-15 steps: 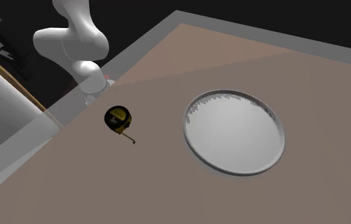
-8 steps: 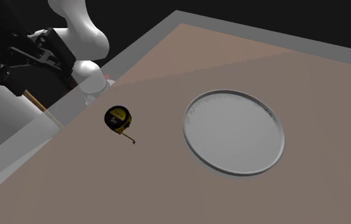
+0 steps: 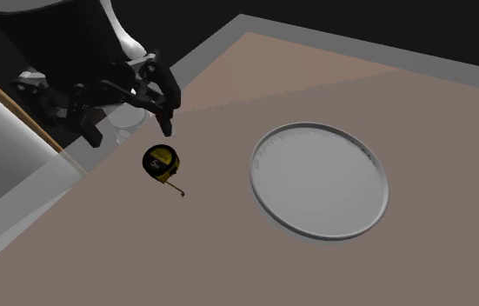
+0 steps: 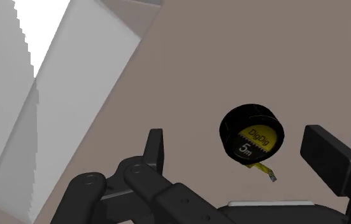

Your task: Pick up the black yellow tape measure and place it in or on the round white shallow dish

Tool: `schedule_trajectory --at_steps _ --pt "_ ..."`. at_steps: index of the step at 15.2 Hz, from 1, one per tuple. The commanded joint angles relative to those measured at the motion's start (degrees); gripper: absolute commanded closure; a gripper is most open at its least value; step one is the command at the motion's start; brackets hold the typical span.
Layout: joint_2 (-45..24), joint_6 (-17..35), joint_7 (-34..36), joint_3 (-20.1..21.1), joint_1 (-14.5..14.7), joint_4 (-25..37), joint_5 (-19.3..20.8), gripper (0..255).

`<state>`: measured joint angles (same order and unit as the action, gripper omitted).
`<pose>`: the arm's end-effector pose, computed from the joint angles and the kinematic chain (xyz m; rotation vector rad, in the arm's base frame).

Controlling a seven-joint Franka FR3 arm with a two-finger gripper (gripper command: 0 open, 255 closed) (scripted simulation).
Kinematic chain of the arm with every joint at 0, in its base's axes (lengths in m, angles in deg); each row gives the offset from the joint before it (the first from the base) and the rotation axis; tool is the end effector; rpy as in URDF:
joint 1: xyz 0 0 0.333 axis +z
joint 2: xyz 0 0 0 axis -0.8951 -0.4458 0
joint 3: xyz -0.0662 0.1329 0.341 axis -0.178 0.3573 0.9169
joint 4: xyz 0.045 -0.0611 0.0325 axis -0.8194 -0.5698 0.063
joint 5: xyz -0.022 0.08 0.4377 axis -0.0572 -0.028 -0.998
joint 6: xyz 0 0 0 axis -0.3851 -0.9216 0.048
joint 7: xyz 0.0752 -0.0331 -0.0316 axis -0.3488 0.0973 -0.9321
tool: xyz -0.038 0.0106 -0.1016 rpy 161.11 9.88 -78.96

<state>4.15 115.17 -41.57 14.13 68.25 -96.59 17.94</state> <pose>0.3688 0.2667 0.6376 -3.0498 -0.3134 -0.0151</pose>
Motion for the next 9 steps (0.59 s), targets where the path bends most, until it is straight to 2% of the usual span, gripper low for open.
schedule_trajectory --at_steps 1,9 --pt "-2.7 0.7 2.4 2.2 0.3 2.2 -0.3 0" --pt "-2.6 6.5 2.3 3.3 0.8 -3.5 -1.0 0"
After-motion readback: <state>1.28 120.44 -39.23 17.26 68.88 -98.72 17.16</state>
